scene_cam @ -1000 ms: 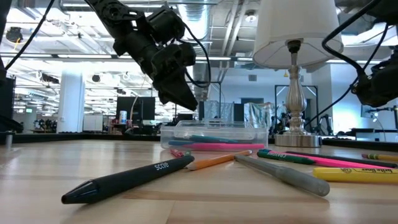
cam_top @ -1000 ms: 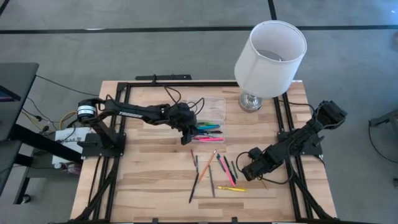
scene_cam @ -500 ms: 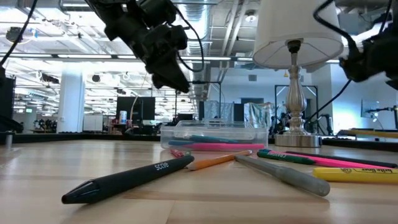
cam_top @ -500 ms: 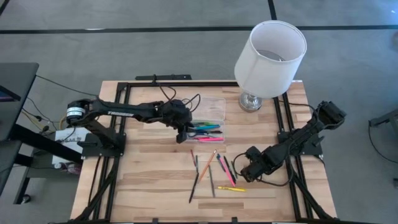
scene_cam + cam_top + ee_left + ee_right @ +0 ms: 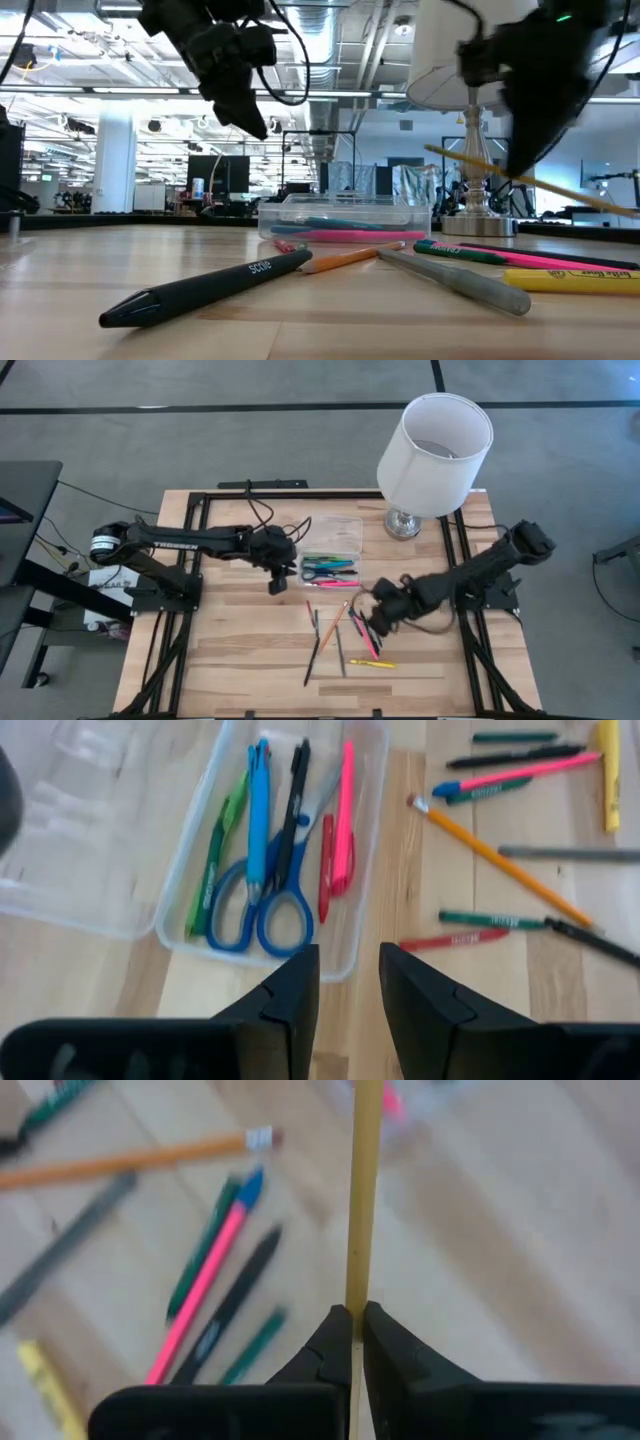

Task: Pick & place school supplies into a supply box
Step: Put the yellow pencil into the transparent supply box

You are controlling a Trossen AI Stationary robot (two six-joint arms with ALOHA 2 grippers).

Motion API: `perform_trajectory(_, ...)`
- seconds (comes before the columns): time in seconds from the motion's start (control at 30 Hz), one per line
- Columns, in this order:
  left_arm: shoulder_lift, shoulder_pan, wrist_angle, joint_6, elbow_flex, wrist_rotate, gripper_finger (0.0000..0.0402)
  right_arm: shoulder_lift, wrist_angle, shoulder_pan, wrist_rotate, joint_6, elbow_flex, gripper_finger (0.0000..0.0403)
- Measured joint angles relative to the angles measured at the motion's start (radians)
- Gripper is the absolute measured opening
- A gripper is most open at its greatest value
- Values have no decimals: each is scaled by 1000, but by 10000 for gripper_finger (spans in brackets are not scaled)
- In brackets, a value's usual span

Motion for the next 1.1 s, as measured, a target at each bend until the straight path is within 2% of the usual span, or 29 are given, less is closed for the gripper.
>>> perform_trajectory(0.17, 0, -41, -72, -24, -2, -10, 101, 0, 164, -150, -2, -274, 2, 0)
perform_trajectory(0.33, 0, -98, -86, -94, -34, -51, 101, 0, 356, -291, -11, -483, 2, 0)
perform_trajectory(0.47, 0, -151, -87, -152, -58, -70, 101, 6, 506, -386, -61, -625, 3, 0)
perform_trajectory(0.6, 0, -202, -95, -198, -60, -126, 101, 17, 585, -456, -127, -713, 5, 0)
perform_trajectory(0.8, 0, -268, -114, -266, -60, -205, 101, 87, 579, -489, -242, -784, 6, 0)
perform_trajectory(1.1, -10, -340, -183, -350, -60, -329, 101, 181, 554, -463, -270, -795, 10, 0)
